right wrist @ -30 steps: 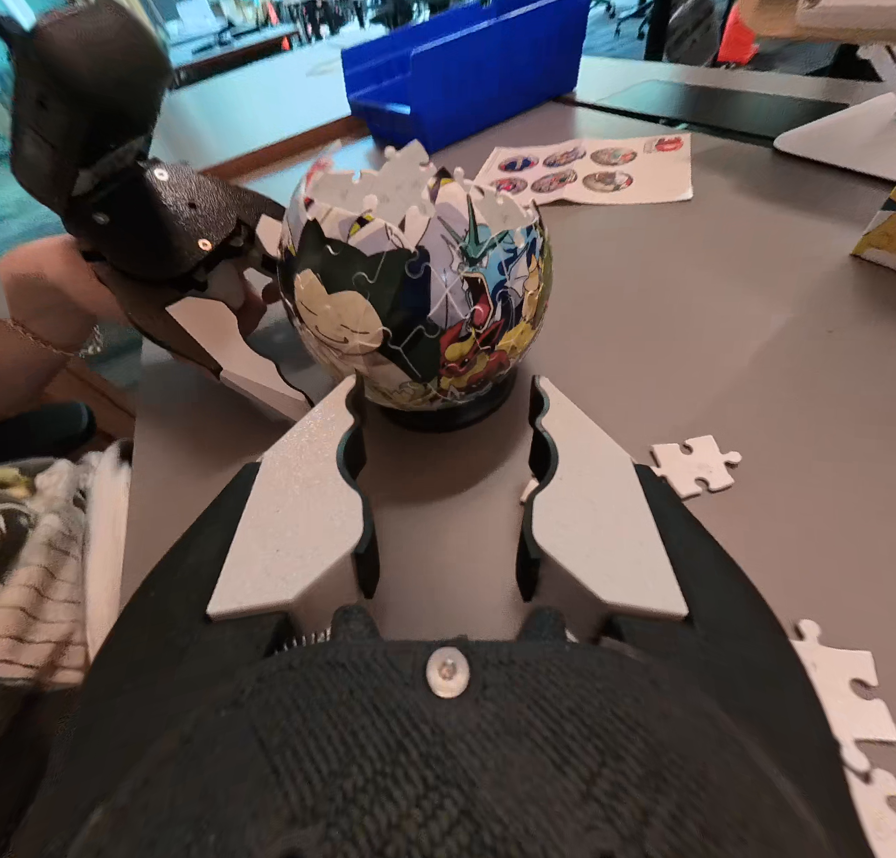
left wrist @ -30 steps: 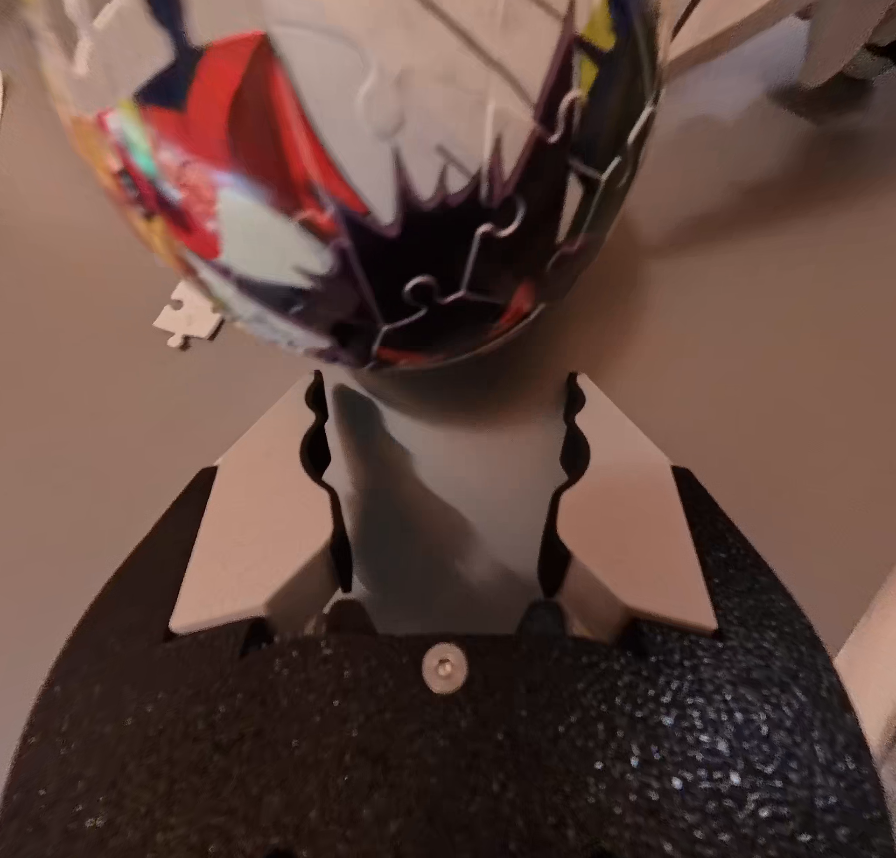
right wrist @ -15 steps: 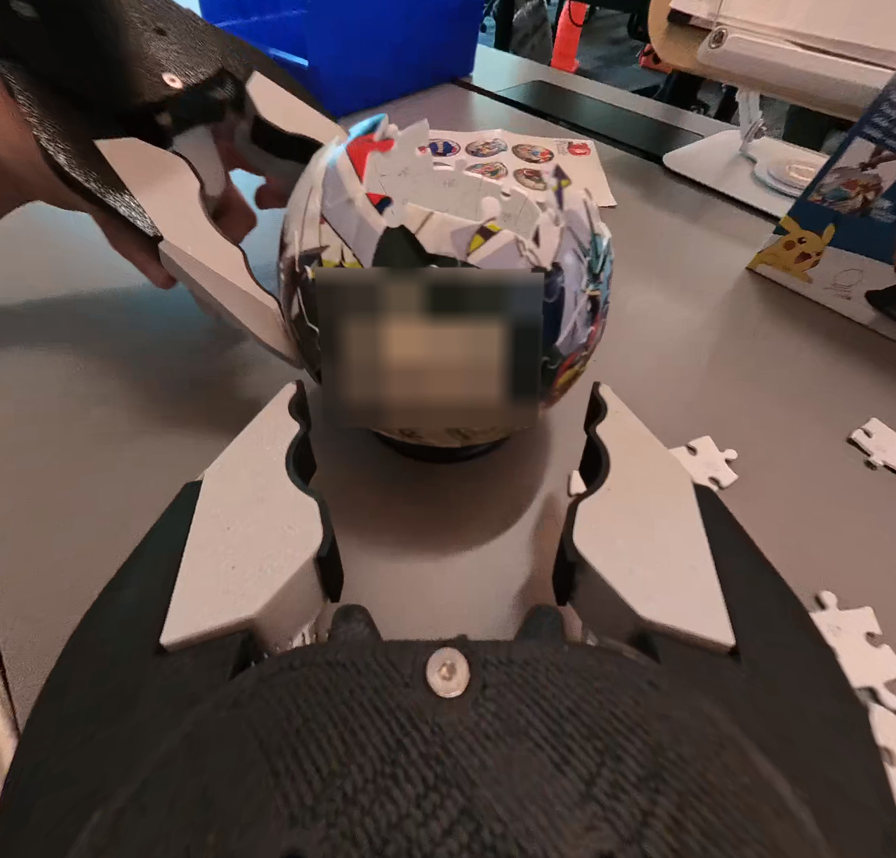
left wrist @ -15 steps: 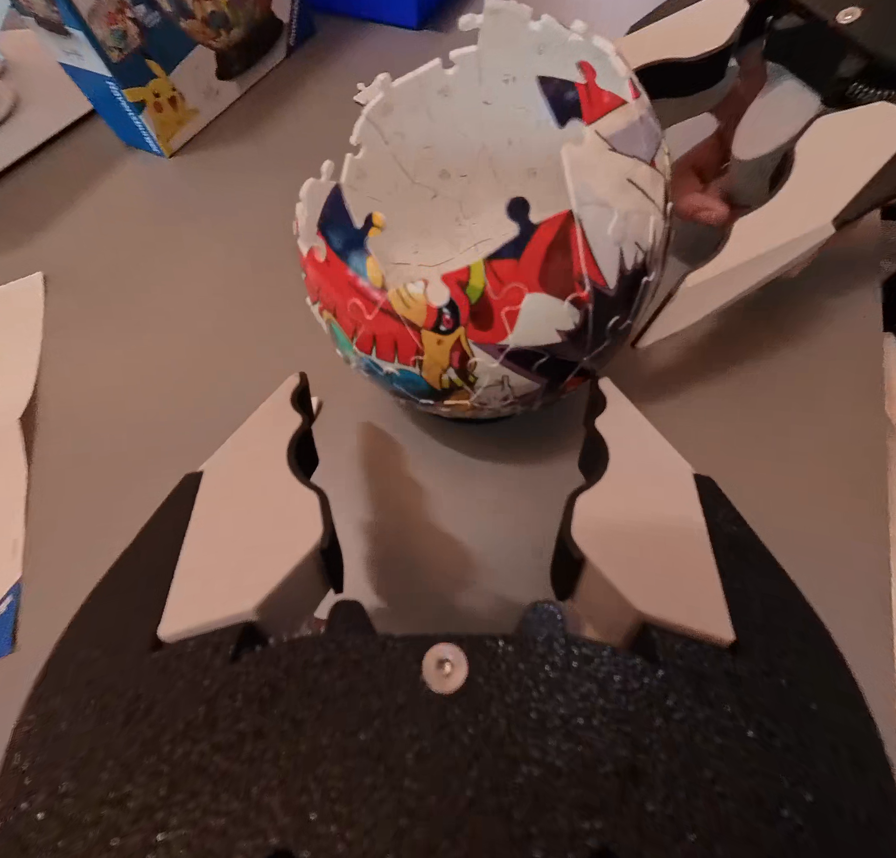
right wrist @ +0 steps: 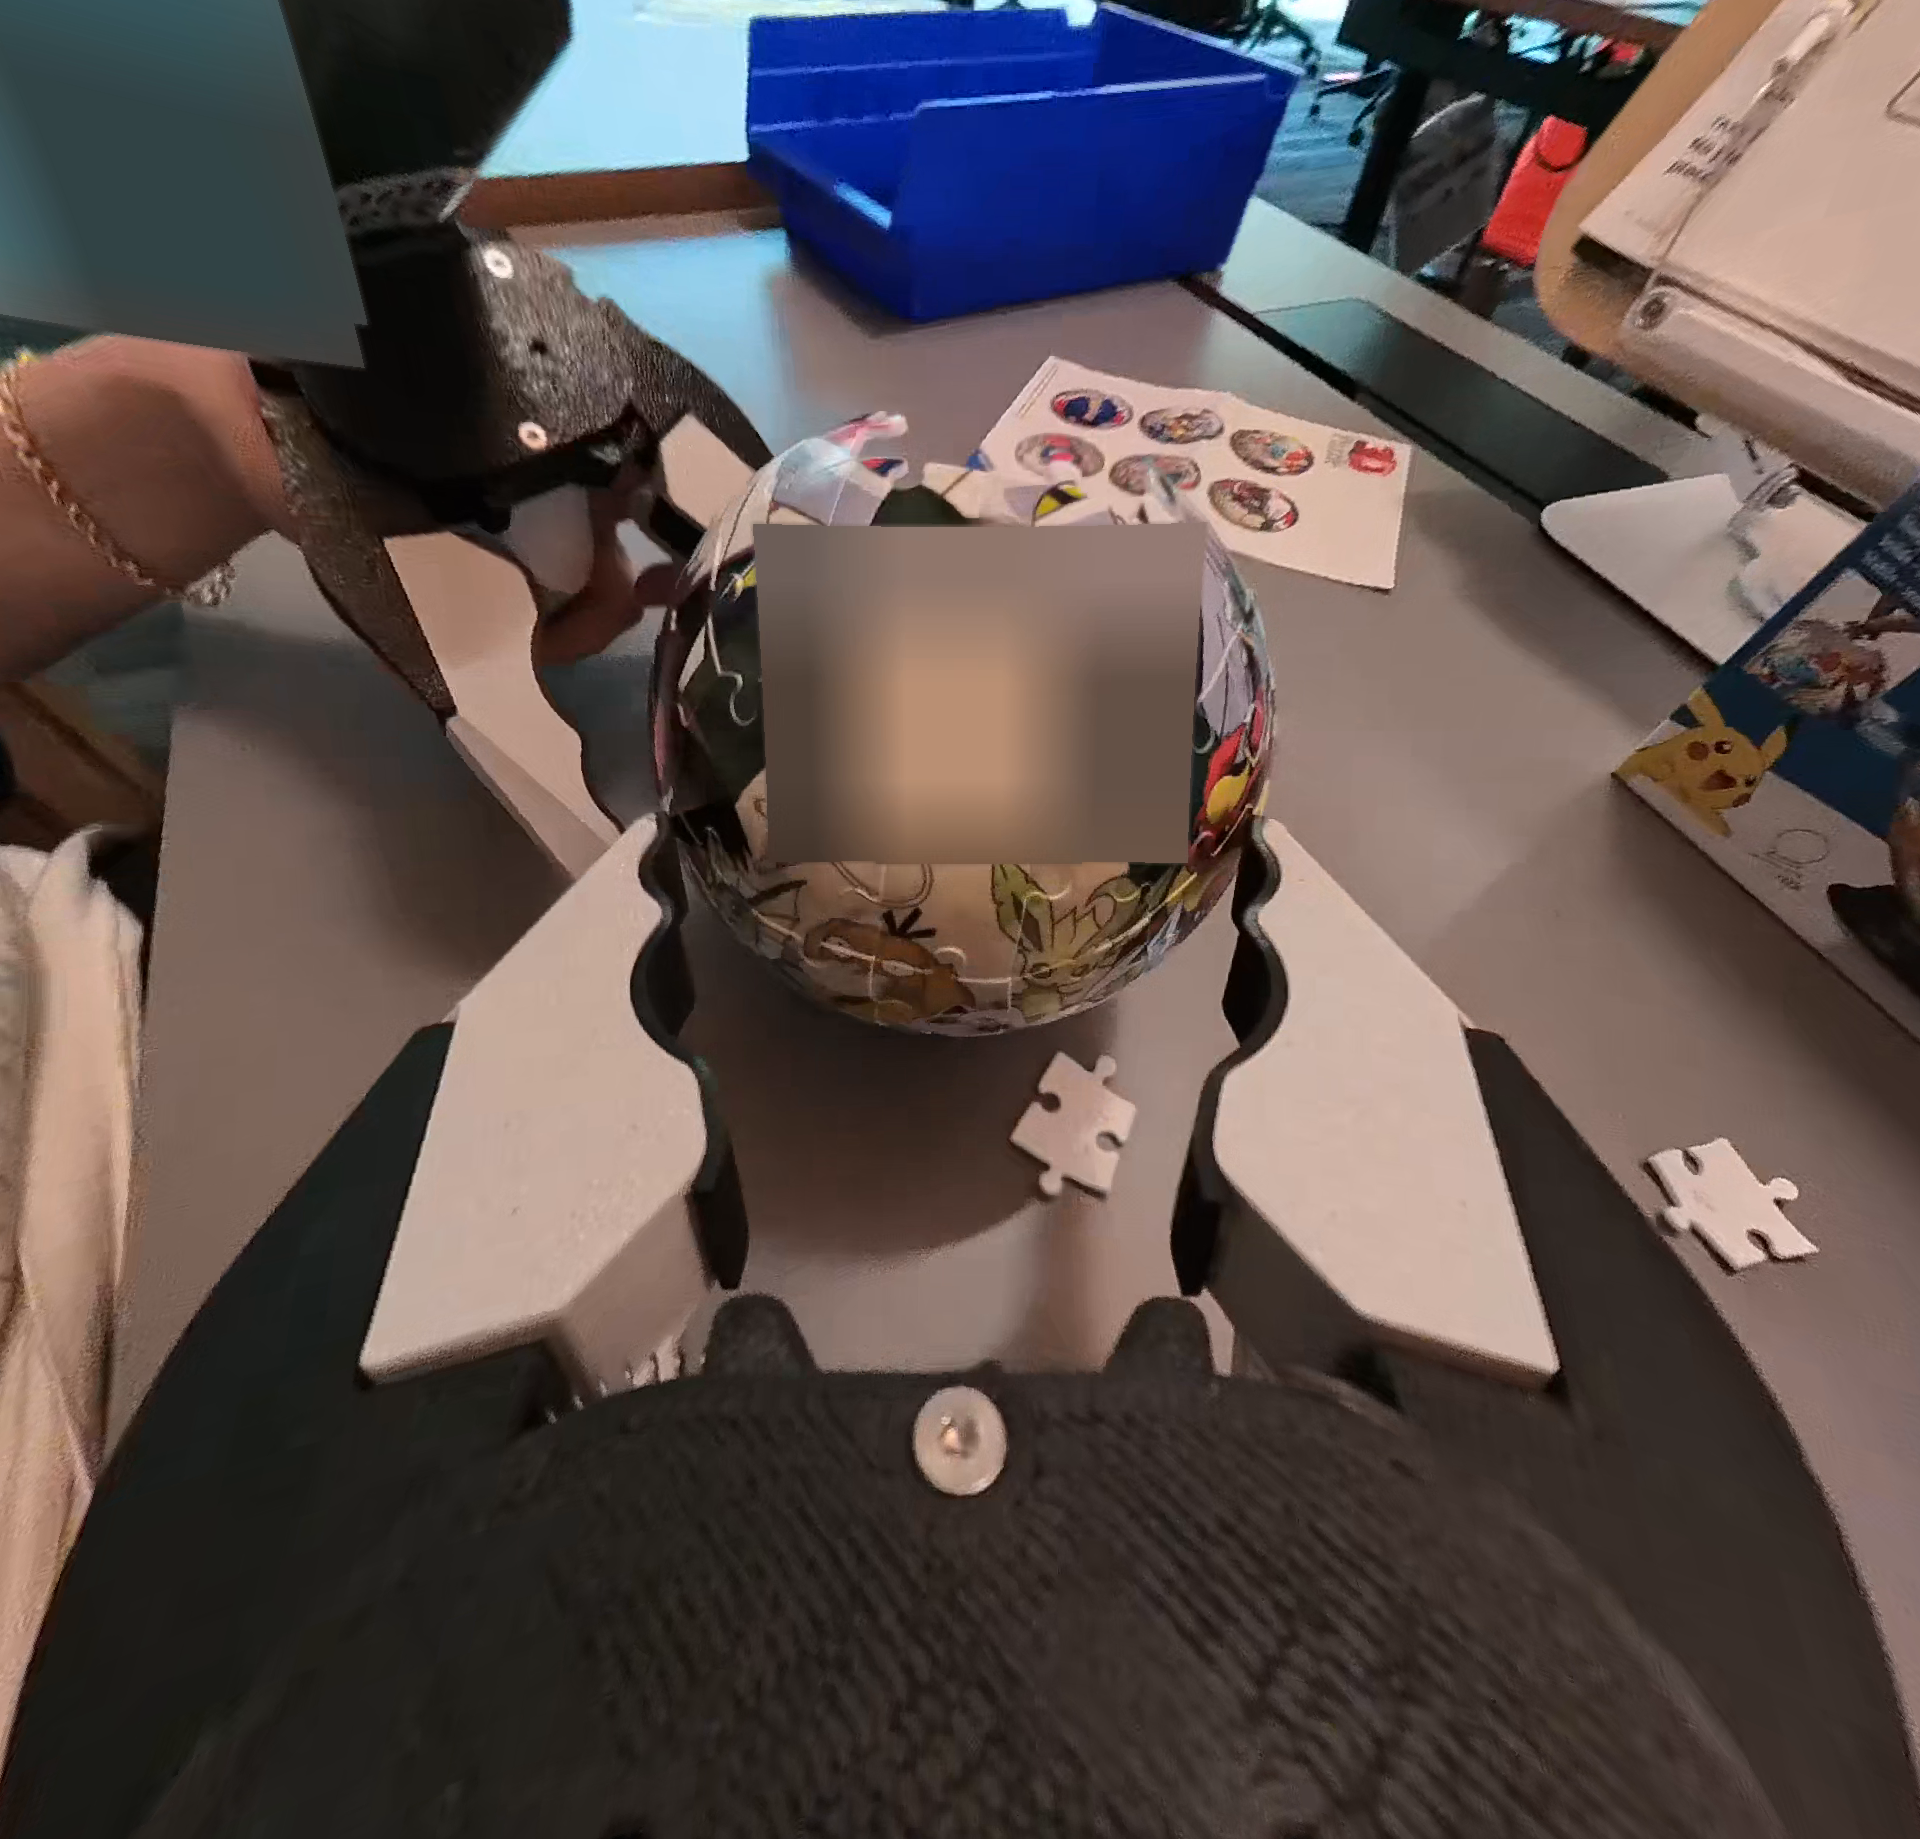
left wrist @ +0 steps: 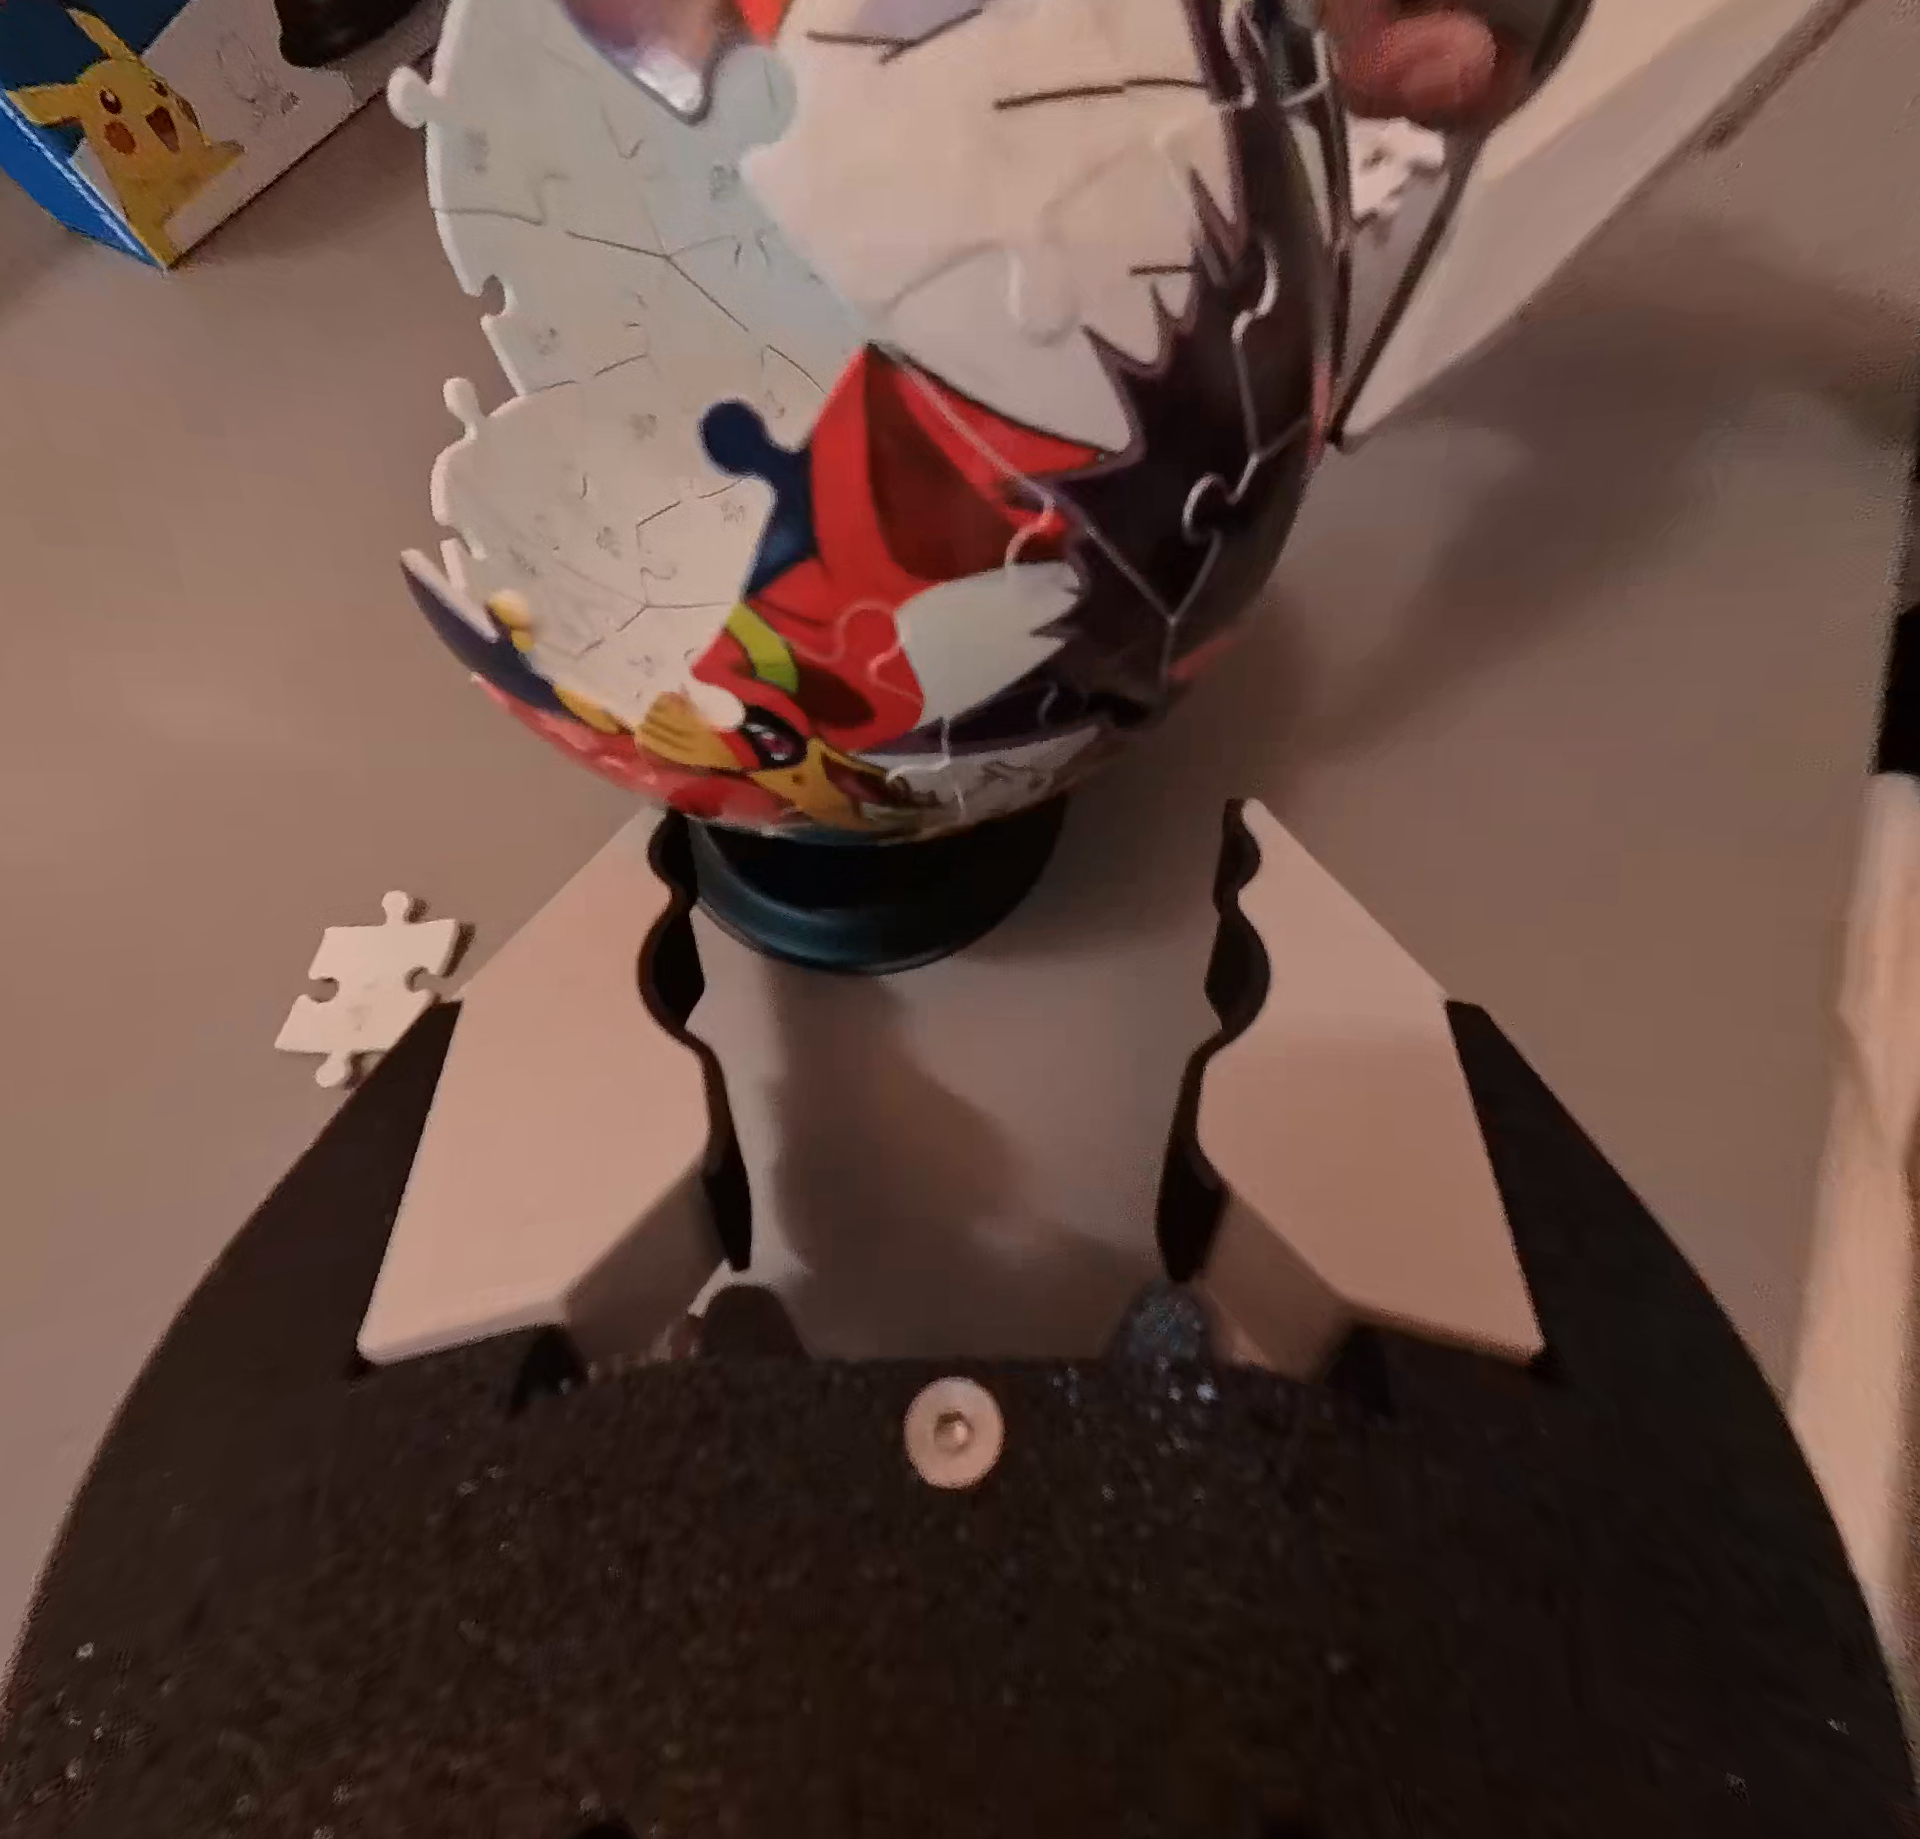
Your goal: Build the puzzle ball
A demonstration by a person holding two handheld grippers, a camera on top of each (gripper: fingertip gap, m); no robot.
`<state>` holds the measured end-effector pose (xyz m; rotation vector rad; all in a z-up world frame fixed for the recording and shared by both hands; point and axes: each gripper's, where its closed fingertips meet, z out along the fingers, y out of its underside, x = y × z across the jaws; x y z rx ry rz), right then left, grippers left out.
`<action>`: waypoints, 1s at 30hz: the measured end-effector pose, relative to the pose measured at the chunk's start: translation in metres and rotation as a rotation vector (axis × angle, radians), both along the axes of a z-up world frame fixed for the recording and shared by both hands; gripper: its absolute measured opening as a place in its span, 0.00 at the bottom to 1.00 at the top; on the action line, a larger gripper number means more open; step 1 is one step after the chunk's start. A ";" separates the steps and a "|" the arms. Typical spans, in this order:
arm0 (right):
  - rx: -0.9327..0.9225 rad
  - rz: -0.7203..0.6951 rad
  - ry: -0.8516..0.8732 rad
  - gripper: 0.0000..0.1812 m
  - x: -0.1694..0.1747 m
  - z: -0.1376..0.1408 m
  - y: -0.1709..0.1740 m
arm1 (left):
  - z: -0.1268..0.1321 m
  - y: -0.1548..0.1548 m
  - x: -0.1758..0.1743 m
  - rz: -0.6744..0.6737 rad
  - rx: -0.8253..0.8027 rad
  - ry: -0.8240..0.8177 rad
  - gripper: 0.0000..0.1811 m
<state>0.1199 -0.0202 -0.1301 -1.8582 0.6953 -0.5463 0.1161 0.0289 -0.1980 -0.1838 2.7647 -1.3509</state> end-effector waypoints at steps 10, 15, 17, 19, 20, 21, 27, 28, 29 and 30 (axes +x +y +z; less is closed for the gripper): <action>0.078 0.108 -0.060 0.51 -0.007 0.001 0.012 | -0.010 0.025 -0.001 0.041 0.078 -0.121 0.51; 0.123 0.089 -0.148 0.52 0.000 0.010 0.017 | -0.020 0.032 -0.004 0.035 0.110 -0.091 0.50; 0.099 0.056 -0.153 0.57 0.003 0.005 0.016 | -0.019 0.035 -0.002 0.046 0.104 -0.081 0.50; 0.065 -0.004 -0.164 0.64 0.003 -0.001 0.011 | -0.015 0.043 0.006 0.070 0.098 -0.102 0.50; 0.047 -0.041 -0.172 0.66 0.003 -0.003 0.008 | -0.011 0.048 0.011 0.081 0.087 -0.115 0.50; 0.035 -0.077 -0.179 0.66 0.002 -0.005 0.005 | -0.006 0.052 0.015 0.089 0.065 -0.122 0.50; -0.098 -0.097 -0.113 0.70 0.002 -0.036 0.018 | 0.024 0.038 0.028 0.024 -0.173 0.014 0.56; -0.114 -0.083 -0.093 0.68 0.003 -0.040 0.023 | 0.024 0.034 0.026 0.003 -0.183 0.048 0.56; -0.128 -0.070 -0.075 0.68 0.003 -0.043 0.026 | 0.023 0.030 0.024 -0.013 -0.191 0.063 0.56; -0.144 -0.072 -0.071 0.69 0.005 -0.046 0.027 | 0.022 0.027 0.023 -0.023 -0.197 0.063 0.56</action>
